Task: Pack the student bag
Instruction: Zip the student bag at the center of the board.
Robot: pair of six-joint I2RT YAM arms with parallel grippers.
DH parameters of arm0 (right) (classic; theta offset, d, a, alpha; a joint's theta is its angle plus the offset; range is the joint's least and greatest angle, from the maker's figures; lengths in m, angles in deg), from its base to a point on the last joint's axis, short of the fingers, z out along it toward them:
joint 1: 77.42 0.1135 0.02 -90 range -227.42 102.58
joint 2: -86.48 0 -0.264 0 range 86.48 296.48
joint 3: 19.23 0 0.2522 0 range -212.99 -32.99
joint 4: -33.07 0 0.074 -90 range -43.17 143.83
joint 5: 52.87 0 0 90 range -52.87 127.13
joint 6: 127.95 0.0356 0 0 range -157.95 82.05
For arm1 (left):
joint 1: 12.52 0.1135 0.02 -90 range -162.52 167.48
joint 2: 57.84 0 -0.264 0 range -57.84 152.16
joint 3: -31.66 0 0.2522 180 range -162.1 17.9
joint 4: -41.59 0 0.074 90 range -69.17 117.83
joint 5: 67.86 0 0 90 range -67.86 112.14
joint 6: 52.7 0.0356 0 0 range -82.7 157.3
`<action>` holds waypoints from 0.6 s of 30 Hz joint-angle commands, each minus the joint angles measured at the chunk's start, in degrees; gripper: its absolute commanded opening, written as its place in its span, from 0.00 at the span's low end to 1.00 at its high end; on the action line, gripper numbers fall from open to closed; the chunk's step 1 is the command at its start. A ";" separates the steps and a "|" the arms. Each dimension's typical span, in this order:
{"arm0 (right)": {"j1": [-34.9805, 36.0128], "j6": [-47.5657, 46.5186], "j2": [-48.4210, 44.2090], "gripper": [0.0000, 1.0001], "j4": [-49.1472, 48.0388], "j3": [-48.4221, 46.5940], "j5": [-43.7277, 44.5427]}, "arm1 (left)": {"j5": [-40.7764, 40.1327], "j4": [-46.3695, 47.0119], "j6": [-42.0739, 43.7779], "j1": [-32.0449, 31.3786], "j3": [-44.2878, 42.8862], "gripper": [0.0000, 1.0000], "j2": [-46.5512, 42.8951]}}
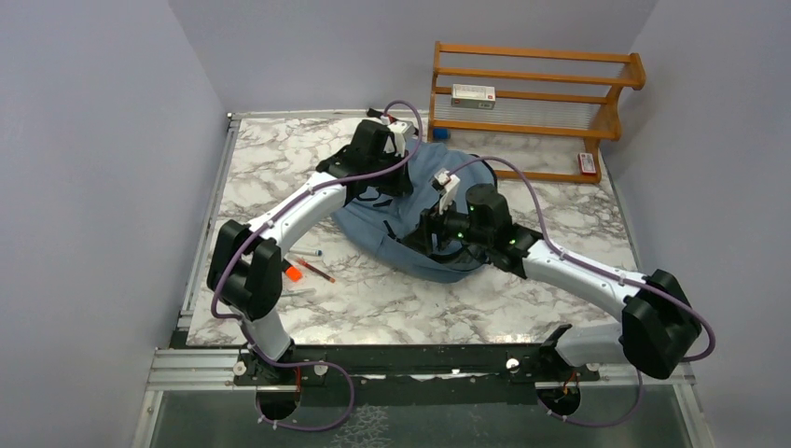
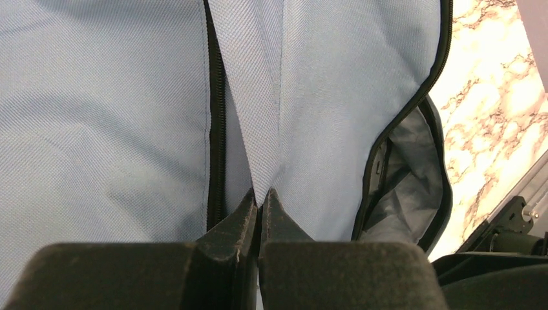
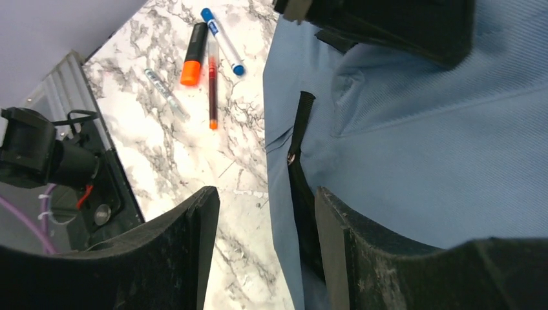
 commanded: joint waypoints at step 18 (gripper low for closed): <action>11.28 -8.96 15.35 0.63 -16.38 -3.05 25.55 | 3.87 2.84 -2.86 1.32 -2.55 0.00 0.64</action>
